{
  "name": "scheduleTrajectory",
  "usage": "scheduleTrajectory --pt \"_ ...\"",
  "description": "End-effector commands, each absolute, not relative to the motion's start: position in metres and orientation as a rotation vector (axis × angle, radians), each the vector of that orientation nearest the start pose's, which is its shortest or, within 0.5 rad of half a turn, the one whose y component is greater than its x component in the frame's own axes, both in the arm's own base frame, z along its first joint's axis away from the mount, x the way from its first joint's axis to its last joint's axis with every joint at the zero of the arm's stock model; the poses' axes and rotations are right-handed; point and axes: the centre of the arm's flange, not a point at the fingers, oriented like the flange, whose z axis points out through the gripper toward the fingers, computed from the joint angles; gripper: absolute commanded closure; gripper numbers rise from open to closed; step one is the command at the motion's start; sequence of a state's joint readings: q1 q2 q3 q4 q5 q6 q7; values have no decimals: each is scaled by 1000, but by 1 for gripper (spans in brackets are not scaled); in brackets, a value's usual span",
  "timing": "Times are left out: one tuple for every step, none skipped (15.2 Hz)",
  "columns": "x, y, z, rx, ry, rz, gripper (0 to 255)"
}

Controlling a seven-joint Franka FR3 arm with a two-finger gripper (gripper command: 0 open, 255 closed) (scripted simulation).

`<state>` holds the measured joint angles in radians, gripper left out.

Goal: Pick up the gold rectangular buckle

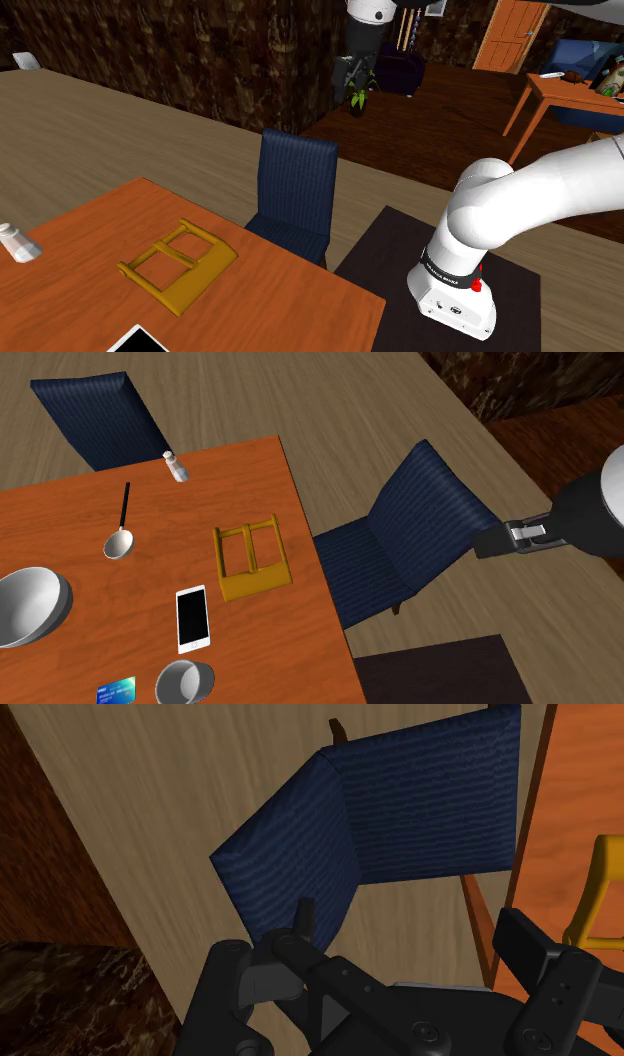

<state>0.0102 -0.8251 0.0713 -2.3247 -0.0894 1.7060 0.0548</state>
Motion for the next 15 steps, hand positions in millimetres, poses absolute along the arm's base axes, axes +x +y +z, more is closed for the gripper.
scheduleTrajectory --pt "308 25 631 -3253 -20 -348 0" --pt "315 34 623 -3252 -25 -346 0" --pt "321 43 616 -3251 -31 -344 0" --pt "327 52 608 -3251 -36 -342 0" --pt "333 60 601 -3250 -41 -340 0" --pt "339 69 593 -3249 -47 -338 0" --pt "345 78 585 -3248 -52 -336 0" --pt "351 87 578 -3248 -57 -334 0" --pt "357 96 570 -3247 -63 -332 0" --pt "363 105 563 -3246 -68 -330 0" --pt "368 114 555 -3245 -74 -328 0" --pt "374 123 547 -3245 -79 -326 0" --pt "380 132 540 -3244 -84 -324 0" --pt "386 141 532 -3243 -90 -323 0" --pt "391 150 524 -3242 -95 -321 0"
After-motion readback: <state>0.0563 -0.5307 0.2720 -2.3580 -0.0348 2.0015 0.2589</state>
